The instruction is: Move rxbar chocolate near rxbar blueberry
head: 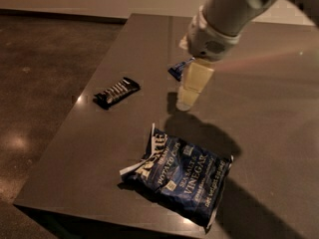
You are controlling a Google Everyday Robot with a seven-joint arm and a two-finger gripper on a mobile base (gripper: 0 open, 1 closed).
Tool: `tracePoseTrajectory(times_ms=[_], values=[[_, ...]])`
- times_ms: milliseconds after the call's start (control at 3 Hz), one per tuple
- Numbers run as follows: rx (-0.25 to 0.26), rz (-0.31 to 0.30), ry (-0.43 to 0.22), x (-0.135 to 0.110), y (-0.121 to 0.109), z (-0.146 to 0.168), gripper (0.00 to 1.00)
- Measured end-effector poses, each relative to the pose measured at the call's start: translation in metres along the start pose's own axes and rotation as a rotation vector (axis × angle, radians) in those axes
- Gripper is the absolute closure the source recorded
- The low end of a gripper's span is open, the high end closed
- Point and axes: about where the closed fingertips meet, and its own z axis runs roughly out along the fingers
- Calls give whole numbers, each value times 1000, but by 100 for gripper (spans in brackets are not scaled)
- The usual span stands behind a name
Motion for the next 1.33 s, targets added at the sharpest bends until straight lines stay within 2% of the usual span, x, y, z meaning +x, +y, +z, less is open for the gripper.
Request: tracePoseTrajectory(times_ms=[667,1000,1333], values=[[-76,-48,-42,-63,-29,64,0],[-85,-69,-52,-85,-38,87,0],[-68,-102,-47,-104,-47,106,0]])
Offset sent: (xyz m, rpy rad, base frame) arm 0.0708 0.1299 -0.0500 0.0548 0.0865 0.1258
